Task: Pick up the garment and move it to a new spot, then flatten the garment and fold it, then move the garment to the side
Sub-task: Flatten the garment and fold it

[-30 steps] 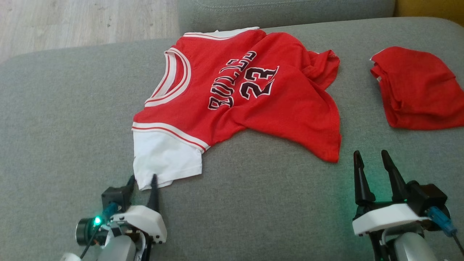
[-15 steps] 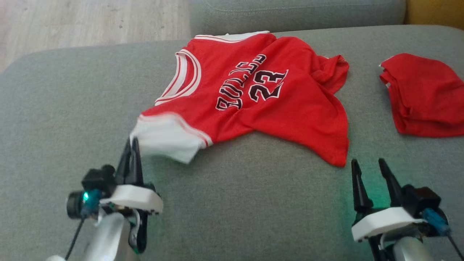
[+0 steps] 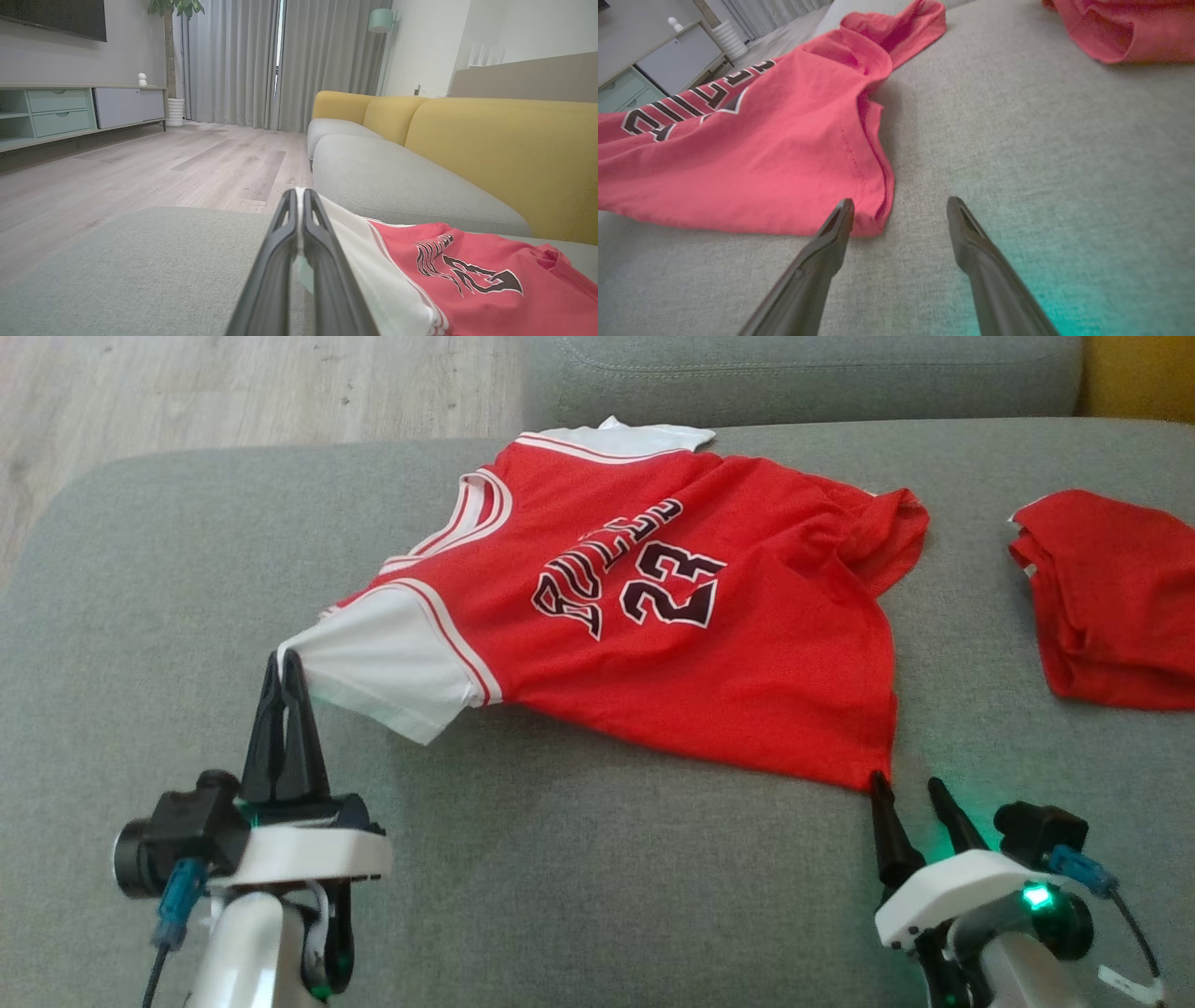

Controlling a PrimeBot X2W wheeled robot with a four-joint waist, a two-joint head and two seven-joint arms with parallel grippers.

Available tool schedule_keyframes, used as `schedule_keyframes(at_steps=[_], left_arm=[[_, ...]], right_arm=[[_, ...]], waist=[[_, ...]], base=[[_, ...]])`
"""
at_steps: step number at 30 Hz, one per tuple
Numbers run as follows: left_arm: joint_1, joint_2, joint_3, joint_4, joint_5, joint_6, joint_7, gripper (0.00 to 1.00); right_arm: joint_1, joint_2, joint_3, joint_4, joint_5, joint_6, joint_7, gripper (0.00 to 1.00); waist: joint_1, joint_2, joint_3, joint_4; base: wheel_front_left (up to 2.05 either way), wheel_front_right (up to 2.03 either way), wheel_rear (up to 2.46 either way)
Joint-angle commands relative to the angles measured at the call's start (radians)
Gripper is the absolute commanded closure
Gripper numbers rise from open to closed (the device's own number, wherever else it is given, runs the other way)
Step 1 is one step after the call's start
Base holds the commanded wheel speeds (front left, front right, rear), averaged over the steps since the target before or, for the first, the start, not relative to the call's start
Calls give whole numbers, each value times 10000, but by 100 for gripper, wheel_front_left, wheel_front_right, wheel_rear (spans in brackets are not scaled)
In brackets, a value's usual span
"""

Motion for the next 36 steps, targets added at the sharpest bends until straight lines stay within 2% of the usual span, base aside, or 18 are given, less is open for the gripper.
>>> schedule_keyframes(at_steps=[1,14,15,16,17,21,26,31,36], left_arm=[[-133,50,317,-364,104,51,-94,100],[-57,41,-33,-33,39,-74,-95,100],[-53,41,-38,-24,30,-63,-95,100],[-44,41,-40,-16,22,-53,-95,100],[-29,41,-40,-7,15,-44,-95,100],[71,40,-24,19,-3,-25,-95,100],[256,40,136,-198,-93,-24,-95,100],[397,40,201,-639,-269,-131,-95,100],[499,40,377,-1304,-623,-283,-95,100]], right_arm=[[-378,-47,312,-73,113,-9,-95,0],[-1308,-47,1857,1872,1283,-9,-399,0],[-1346,-47,2002,1944,1335,-9,-381,3],[-1380,-47,2132,2003,1388,-9,-375,43],[-1409,-47,2245,2052,1449,-9,-379,99],[-1530,-47,2559,2027,1600,-9,-565,100],[-1700,-47,2366,1243,1276,-9,-951,100],[-1570,-47,1685,-356,754,-9,-1024,100],[-1109,-79,959,-2320,-452,-9,-929,100]], waist=[[0,0,8,27],[0,0,-15,146],[0,0,-28,139],[0,0,-46,132],[0,0,-66,122],[0,0,-189,60],[0,0,-442,-58],[0,0,-671,-127],[0,0,-877,-198]], base=[[0,0,0],[0,0,0],[0,0,0],[0,0,0],[0,0,0],[0,0,0],[0,0,0],[0,0,0],[0,0,0]])
